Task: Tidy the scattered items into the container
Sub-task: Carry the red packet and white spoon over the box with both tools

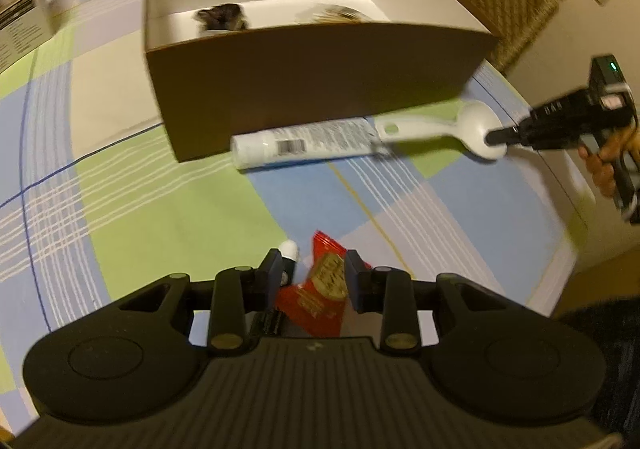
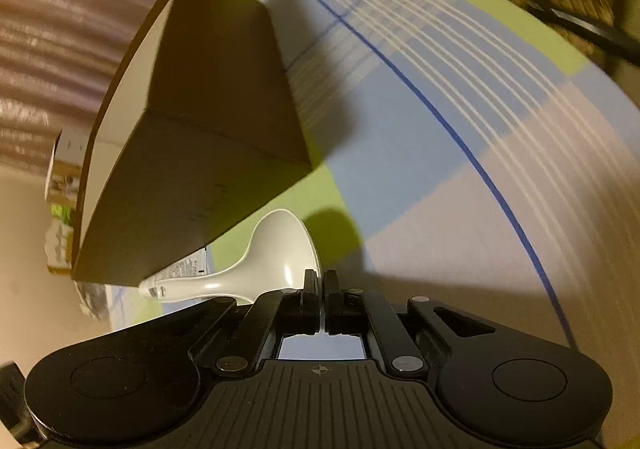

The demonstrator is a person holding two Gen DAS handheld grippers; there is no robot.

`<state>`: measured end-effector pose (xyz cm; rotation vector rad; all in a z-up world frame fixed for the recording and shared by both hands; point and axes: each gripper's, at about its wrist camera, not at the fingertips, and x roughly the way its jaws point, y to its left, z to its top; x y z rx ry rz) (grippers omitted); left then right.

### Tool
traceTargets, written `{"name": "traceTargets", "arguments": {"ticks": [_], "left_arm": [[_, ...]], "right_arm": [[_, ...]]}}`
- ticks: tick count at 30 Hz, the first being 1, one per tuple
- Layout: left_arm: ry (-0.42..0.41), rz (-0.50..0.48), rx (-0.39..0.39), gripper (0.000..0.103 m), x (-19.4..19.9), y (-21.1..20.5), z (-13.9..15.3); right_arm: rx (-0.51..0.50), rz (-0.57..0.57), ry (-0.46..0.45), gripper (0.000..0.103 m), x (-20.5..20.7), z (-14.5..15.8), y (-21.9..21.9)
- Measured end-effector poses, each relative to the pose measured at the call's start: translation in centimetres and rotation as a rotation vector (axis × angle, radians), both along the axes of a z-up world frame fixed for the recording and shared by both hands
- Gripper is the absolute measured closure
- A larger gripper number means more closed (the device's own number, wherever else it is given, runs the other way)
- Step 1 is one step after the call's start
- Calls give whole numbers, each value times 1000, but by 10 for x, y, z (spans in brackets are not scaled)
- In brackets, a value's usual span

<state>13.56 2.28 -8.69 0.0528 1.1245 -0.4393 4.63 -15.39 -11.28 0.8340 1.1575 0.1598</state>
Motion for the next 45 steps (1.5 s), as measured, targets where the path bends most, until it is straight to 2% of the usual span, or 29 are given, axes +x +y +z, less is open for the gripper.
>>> {"name": "traceTargets", "arguments": {"ticks": [9,15,22,30,37,41,45], "left_arm": [[-9,-270,155,73,0,-34,-20],[28,-365,244,74,-2,-49,-41],[20,-316,216,80,1,-48,-39],[-64,-250,169,80,9,-33,4],[-178,-215,115,80,27,-21,56],[-249,-209,130,80,47,-17,81],[-299,-198,158,80,72,-18,96]], "right_arm": [[38,-63,18,99,-25,-1,-13],[44,-112,25,99,-42,0,-20],[85,-154,21,99,-62,9,-27],[81,-111,-32,99,-56,41,-21],[53,-53,-158,99,-28,94,-19],[5,-23,-240,99,-2,127,-14],[-43,-34,-267,99,29,143,-1]]}}
